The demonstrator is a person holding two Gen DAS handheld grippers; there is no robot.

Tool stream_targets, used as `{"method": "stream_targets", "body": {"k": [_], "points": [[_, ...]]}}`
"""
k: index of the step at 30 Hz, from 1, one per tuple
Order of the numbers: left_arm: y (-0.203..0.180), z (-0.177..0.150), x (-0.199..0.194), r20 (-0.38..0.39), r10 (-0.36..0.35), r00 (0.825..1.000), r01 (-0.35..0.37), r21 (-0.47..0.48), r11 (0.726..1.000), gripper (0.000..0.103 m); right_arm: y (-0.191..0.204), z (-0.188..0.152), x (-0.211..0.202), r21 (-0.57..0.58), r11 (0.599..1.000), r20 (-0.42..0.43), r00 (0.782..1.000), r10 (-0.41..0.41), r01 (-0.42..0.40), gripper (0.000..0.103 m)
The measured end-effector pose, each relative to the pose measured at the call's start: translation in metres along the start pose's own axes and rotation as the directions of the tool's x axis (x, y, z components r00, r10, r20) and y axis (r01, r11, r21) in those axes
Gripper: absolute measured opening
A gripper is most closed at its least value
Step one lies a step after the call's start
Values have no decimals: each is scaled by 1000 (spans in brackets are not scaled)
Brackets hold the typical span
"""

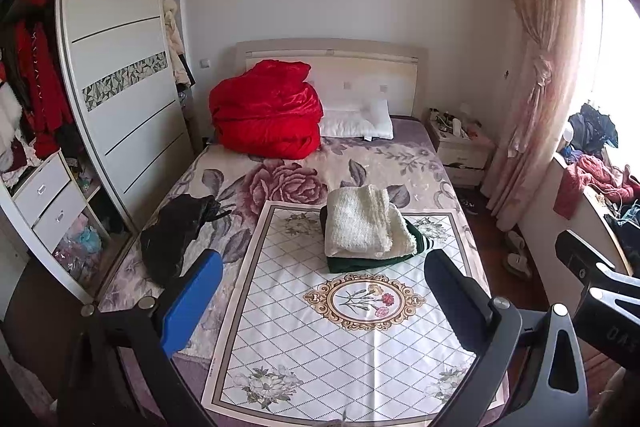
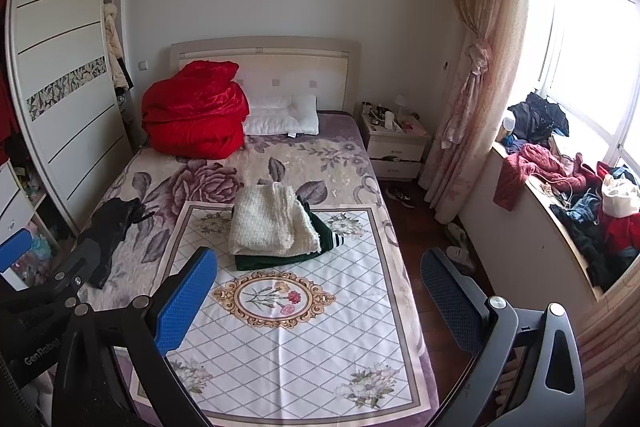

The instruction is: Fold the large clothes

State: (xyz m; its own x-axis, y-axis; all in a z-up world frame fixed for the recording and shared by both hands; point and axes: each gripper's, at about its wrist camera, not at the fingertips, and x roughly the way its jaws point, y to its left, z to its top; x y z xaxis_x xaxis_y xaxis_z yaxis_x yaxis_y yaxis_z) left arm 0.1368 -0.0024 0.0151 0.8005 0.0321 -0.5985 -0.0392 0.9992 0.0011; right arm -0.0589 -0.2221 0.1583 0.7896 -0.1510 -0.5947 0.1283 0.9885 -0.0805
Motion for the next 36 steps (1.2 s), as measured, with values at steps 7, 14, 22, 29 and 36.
{"method": "stream_targets", "body": {"k": [7, 14, 22, 29, 36], "points": [[1, 0, 1, 1, -3, 1000, 3, -3, 1000, 103, 0, -1, -1, 3, 1000, 1, 1000, 1, -1, 103], [2, 0, -2, 5, -4, 1000, 4, -8, 1000, 103, -2, -4, -2, 2, 1000, 0, 1000, -1, 1, 103], [2, -1, -2, 6, -4, 1000, 4, -6, 1000, 103, -4, -3, 0, 2, 1000, -4, 1000, 1, -1, 103], [2, -2, -2, 5, -3, 1000, 3, -10, 1000, 103, -5, -3, 1, 2, 1000, -2, 1000, 1, -1, 103], [0, -2, -3, 9, 1, 1000, -1, -6, 1000, 103, -4, -3, 3, 1, 1000, -3, 1000, 1, -1, 103]]}}
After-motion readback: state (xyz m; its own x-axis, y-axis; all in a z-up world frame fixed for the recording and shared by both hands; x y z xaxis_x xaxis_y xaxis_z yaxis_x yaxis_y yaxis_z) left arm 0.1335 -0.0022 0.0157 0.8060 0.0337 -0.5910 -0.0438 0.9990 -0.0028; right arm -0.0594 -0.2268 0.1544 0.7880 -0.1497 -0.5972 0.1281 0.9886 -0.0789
